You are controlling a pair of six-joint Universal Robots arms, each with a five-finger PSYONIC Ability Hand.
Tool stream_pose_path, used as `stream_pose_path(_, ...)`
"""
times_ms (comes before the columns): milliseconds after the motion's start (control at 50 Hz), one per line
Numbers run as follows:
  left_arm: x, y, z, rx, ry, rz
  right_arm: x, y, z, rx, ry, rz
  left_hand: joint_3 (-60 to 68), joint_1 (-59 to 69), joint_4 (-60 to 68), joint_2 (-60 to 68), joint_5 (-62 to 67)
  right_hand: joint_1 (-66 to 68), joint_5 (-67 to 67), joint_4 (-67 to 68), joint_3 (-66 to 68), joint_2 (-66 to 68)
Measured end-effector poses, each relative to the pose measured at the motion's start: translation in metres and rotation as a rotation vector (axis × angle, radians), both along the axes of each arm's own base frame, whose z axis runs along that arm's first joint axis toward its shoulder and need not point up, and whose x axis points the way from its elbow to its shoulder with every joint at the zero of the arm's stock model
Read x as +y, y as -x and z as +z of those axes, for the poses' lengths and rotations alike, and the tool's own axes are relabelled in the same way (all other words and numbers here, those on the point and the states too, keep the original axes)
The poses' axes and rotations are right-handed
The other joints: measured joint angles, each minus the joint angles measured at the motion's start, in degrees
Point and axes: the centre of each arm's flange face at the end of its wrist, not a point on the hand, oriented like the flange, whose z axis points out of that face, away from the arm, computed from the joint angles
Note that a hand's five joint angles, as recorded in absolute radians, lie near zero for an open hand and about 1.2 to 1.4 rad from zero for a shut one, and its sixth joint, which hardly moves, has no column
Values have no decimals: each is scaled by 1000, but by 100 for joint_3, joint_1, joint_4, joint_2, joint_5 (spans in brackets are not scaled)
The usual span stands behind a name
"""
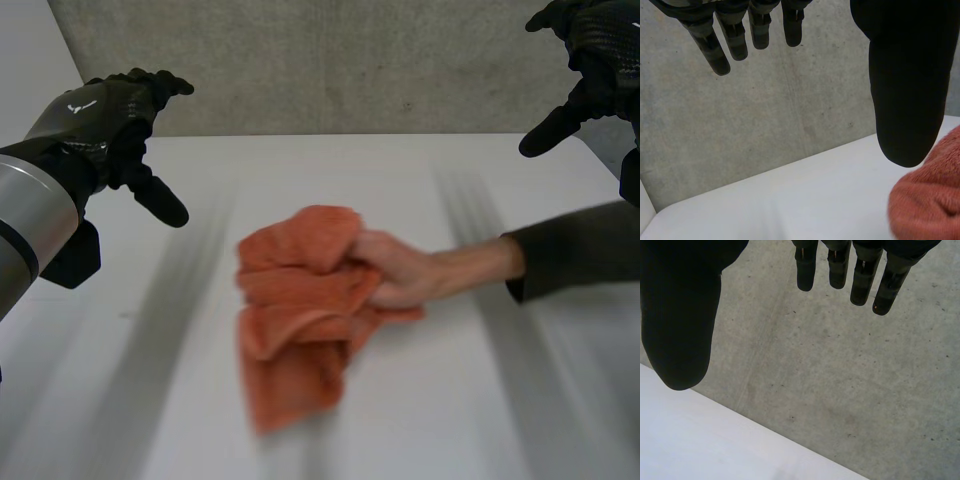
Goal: Fold the laundry
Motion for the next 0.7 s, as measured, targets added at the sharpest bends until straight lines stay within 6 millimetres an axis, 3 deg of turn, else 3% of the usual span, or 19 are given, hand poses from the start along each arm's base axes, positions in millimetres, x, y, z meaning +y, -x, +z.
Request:
stream_pose_path(480,-6,4,-12,-19,-35,-2,-1,-6,-11,39,-24,34,0,0,0,0,0,0,0,0,0,0)
stream_pose_path(640,-6,4,-18,-63,-51,-4,7,-30,-36,125,-94,187,0,0,0,1,0,0,0,0,0,0)
stream_pose_path(700,-4,2,-30,-117,-95,-7,14,-43,-59,207,-156,267,104,25,111,130,0,0,0,0,0,0)
